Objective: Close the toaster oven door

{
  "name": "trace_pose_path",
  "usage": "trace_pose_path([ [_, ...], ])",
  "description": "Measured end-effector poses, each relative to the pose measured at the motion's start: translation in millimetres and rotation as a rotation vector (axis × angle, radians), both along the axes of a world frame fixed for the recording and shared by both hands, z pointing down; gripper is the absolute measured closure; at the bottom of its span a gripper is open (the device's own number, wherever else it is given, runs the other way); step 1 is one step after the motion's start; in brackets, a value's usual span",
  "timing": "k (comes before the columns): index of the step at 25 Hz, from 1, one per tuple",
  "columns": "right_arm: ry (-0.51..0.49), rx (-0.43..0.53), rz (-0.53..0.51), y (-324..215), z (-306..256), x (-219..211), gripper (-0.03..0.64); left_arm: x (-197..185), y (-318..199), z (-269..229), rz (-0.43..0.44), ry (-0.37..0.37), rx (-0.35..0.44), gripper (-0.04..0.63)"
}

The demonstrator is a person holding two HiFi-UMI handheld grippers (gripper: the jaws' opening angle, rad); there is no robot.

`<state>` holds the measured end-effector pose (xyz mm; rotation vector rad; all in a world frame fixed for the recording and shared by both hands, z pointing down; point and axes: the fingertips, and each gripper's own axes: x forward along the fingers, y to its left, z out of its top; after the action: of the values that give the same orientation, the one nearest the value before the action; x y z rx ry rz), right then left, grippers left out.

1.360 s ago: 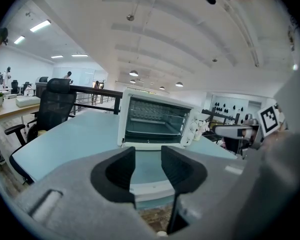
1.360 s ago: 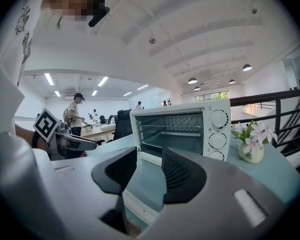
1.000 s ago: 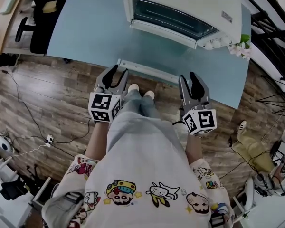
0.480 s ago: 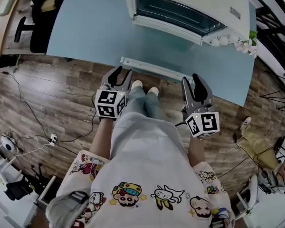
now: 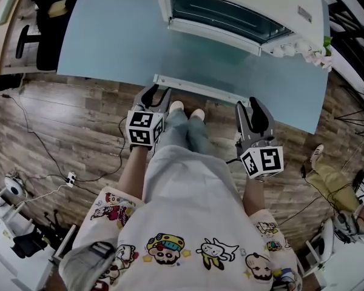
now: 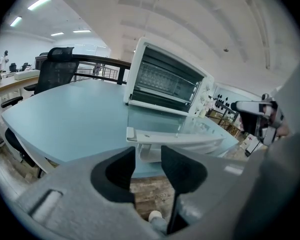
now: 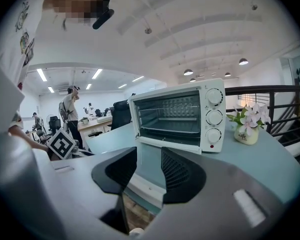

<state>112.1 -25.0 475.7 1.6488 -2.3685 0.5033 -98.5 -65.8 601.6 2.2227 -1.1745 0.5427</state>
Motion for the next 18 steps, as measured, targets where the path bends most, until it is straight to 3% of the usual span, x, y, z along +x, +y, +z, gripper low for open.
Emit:
trace_pose_path([
  [9, 0.001, -0.030, -0.006, 1, 11, 2, 0.465, 5, -11, 9, 0.001, -0.013, 0.008, 0.440],
  [18, -0.003, -0.039, -0.003, 4, 13, 2, 0.465, 5, -15, 8, -0.021, -0.031, 0.032, 0.499],
])
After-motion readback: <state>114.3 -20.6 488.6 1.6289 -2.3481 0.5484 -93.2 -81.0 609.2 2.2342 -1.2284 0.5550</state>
